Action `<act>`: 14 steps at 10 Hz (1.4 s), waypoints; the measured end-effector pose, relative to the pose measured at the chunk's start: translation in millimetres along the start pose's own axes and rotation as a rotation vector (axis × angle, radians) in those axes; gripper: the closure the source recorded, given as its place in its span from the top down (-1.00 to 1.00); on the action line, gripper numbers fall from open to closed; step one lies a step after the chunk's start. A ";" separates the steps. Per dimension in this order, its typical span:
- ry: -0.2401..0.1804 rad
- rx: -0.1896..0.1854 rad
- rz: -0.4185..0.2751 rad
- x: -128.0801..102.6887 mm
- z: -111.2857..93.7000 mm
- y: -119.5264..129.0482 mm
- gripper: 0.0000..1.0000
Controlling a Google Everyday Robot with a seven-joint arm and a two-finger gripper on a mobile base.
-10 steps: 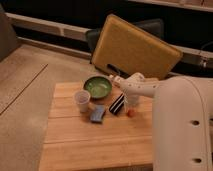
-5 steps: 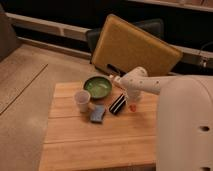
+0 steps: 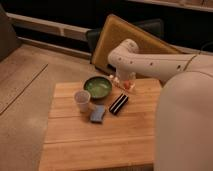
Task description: Place the pepper in the ceramic cup
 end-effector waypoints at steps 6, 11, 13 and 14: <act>-0.051 -0.229 -0.257 -39.8 -15.7 169.3 -0.63; -0.049 -0.263 -0.272 -39.2 -18.2 185.3 -0.63; -0.064 -0.269 -0.282 -42.1 -21.3 187.3 -0.63; -0.083 -0.286 -0.302 -44.7 -26.6 196.0 -0.63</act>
